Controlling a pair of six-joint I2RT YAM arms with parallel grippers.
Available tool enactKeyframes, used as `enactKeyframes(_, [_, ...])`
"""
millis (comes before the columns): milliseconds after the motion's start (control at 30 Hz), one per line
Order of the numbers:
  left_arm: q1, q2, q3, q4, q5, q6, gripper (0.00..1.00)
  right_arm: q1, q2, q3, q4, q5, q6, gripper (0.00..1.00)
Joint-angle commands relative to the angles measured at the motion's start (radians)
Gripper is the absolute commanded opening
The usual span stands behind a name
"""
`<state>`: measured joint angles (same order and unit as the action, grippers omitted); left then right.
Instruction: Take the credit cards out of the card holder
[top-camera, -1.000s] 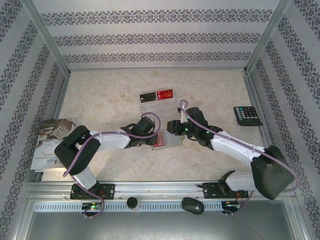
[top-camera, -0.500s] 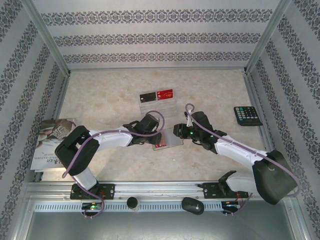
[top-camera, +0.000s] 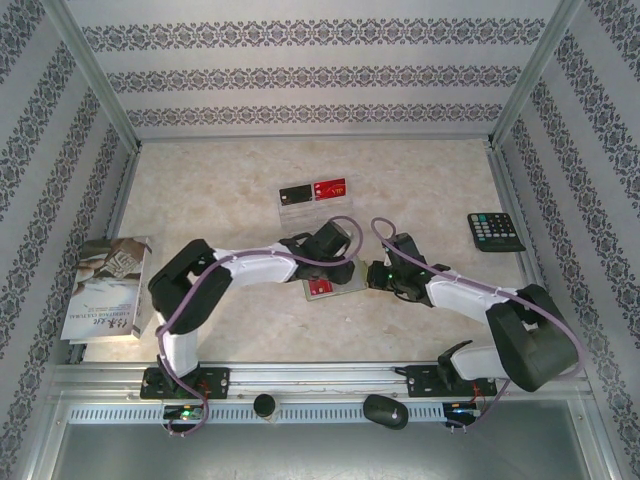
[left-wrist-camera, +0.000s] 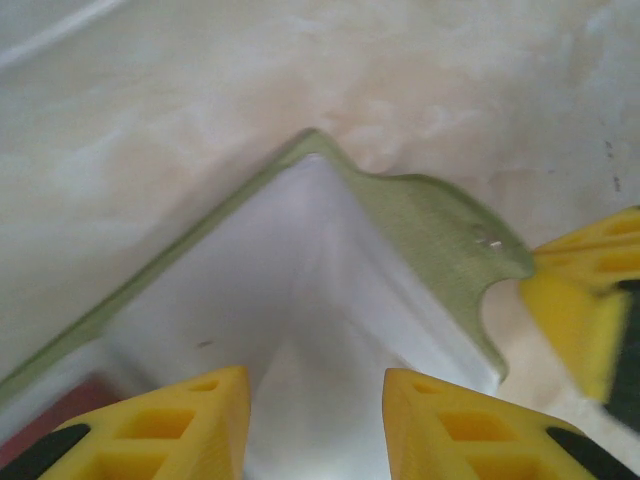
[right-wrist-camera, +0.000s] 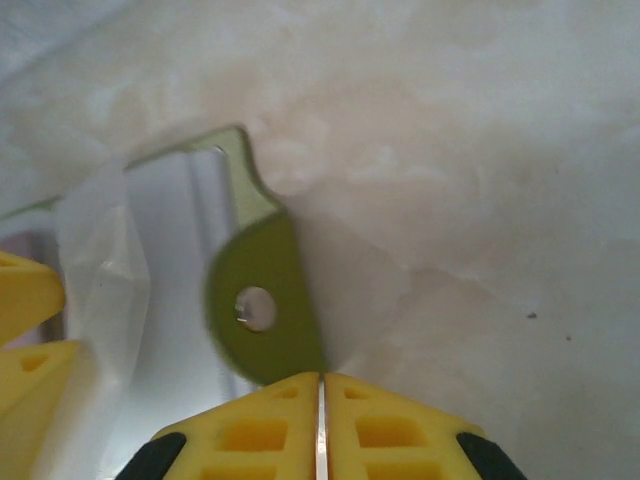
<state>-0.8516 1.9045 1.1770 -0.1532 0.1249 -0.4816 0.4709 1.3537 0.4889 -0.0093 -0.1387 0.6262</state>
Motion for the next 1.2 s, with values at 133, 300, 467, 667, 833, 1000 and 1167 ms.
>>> enactKeyframes(133, [-0.029,0.08,0.085,-0.093,0.013,0.044,0.39,0.005,-0.077,-0.051,0.035,0.027,0.019,0.11])
enactKeyframes(300, [-0.018,-0.009,0.037,-0.039,-0.019,0.035,0.39,0.016,-0.246,-0.051,0.018,0.032,-0.013,0.22])
enactKeyframes(467, [0.022,-0.173,-0.037,-0.012,-0.082,0.025,0.4,0.062,-0.312,-0.007,0.022,-0.002,-0.053,0.26])
enactKeyframes(667, [0.09,-0.31,-0.198,-0.006,-0.128,0.015,0.4,0.113,-0.137,0.12,0.079,-0.23,-0.084,0.26])
enactKeyframes(833, [0.121,-0.34,-0.338,0.046,-0.095,-0.018,0.4,0.149,0.086,0.227,0.101,-0.347,-0.073,0.25])
enactKeyframes(1000, [0.122,-0.315,-0.399,0.104,-0.074,-0.043,0.4,0.157,0.232,0.279,0.084,-0.369,-0.073,0.23])
enactKeyframes(1167, [0.121,-0.286,-0.4,0.116,-0.072,-0.037,0.4,0.156,0.277,0.276,0.076,-0.308,-0.066,0.2])
